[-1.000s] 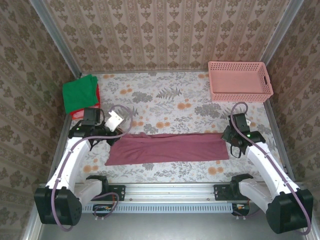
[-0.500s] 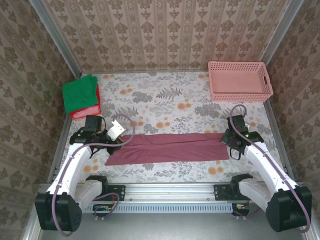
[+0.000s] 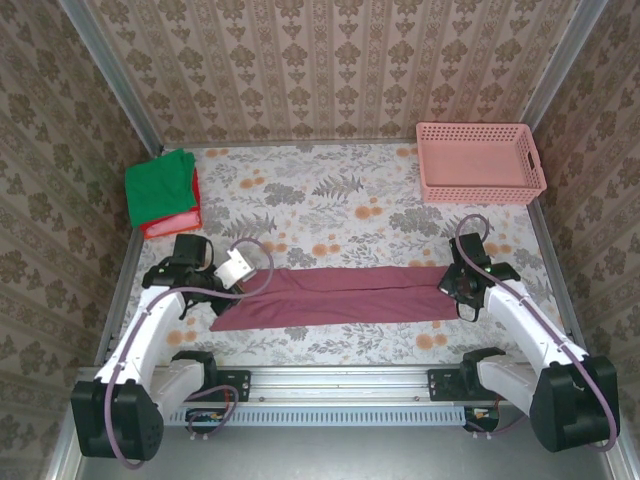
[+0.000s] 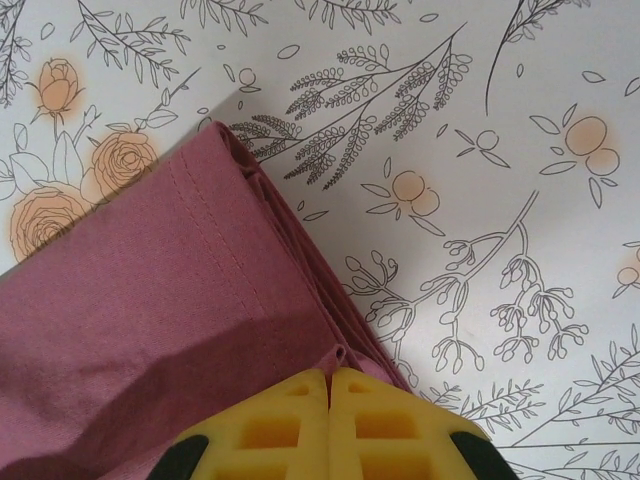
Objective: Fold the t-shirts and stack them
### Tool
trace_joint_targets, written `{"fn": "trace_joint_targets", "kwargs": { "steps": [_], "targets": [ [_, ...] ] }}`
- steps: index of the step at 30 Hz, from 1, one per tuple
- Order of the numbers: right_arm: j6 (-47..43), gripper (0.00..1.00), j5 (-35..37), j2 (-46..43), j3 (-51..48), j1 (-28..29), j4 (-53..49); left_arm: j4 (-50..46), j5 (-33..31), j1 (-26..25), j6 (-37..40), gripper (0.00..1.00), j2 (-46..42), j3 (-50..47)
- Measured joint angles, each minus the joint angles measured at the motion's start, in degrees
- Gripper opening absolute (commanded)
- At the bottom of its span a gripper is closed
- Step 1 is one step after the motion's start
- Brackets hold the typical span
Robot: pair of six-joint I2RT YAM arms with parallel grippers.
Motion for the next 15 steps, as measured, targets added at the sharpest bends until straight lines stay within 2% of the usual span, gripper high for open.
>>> {"fn": "trace_joint_targets", "kwargs": {
  "steps": [3, 4, 5, 6, 10, 11, 12, 15],
  "targets": [
    [-0.02, 0.0, -0.35, 0.74, -0.04, 0.0, 0.13, -0.42, -0.48, -0.92, 0.66, 0.0, 0.66, -0.02],
    [-0.02, 0.02, -0.44, 0.87, -0.04, 0.0, 0.22, -0.42, -0.85, -1.46, 0.96, 0.0, 0.83, -0.09],
    [-0.02, 0.09, -0.48, 0.94, -0.04, 0.0, 0.31, -0.44, -1.11, -1.99, 1.07, 0.05, 0.94, -0.2],
    [-0.09, 0.18, -0.59, 0.98, -0.04, 0.0, 0.33, -0.39, -1.4, -2.45, 1.09, 0.16, 1.03, -0.35],
    [-0.46, 0.54, -0.92, 1.03, -0.04, 0.0, 0.74, -0.35, -3.52, -4.55, 0.42, 0.72, 1.16, -1.22],
    [-0.83, 0.6, -0.87, 1.03, -0.04, 0.0, 0.74, -0.22, -4.09, -4.9, 0.07, 0.94, 1.14, -1.4],
    [-1.05, 0.65, -0.9, 0.98, -0.02, 0.02, 0.72, 0.02, -4.57, -5.07, -0.28, 1.0, 1.05, -1.51],
    [-2.32, 0.73, -0.57, 0.44, 0.44, 1.11, 0.52, 1.22, -5.4, -5.25, -1.64, 1.0, -0.28, -1.55]
  ]
}}
